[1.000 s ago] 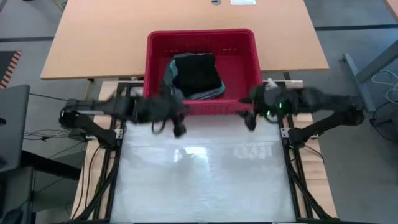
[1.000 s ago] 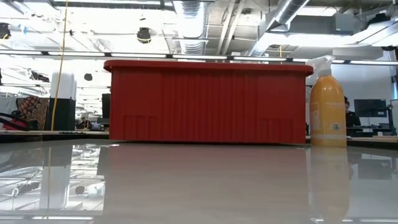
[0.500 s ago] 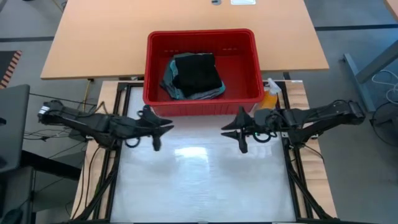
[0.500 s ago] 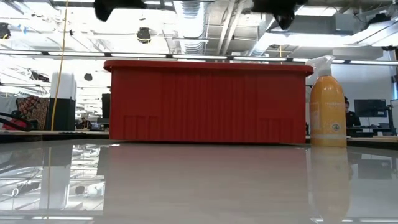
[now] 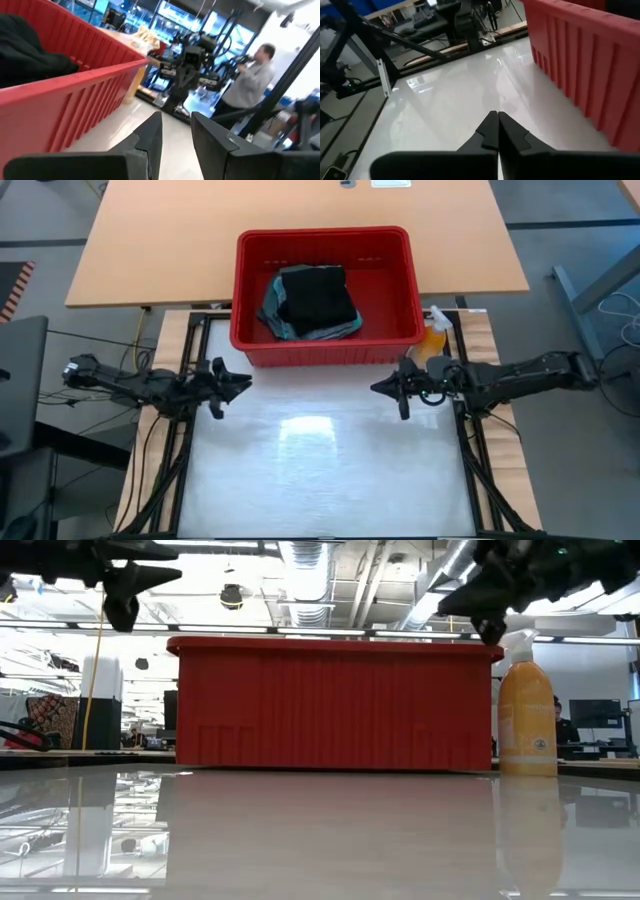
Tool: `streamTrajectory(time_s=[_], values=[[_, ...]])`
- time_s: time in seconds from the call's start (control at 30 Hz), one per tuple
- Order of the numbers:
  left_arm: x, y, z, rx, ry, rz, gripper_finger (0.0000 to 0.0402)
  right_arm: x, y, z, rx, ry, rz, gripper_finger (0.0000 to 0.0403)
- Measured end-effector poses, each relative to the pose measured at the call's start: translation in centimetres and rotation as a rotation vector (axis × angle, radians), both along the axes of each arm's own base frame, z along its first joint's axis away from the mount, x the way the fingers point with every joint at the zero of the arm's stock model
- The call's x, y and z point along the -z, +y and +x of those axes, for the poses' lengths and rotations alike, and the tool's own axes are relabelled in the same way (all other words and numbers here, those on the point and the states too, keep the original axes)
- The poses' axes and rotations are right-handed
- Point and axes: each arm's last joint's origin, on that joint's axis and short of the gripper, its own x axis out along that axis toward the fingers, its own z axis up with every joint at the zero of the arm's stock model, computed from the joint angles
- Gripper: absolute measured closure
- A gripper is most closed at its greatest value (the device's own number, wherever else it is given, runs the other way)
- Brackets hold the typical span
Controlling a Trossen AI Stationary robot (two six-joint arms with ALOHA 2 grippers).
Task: Fold Laundry from Bin
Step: Return to Home Position
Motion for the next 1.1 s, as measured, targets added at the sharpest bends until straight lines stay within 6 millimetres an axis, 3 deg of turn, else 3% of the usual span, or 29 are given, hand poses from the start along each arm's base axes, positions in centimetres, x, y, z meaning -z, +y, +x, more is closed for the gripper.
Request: streamTrajectory(time_s=[0.2, 0.43, 0.8, 1.1], values=[[1.0, 0.5, -2.1, 0.005, -0.092, -0.041, 0.0310, 0.3, -0.8, -2.8, 0.030, -0.033, -0.024, 0.0385], [2.2, 1.0, -3.6, -0.029, -0.111, -0.080, 0.0310, 4.2, -1.4, -5.0, -0.011, -0.115, 0.093, 0.0383], [5.3, 0.9, -2.8, -0.058, -0.078, -0.210, 0.0310, 8.4, -1.4, -6.2, 0.019, -0.064, 0.165, 0.0386], [7.2, 0.8, -2.3, -0.064, -0.040, -0.329, 0.0310, 8.9, -1.8, -6.8, 0.068, -0.015, 0.112, 0.0386]])
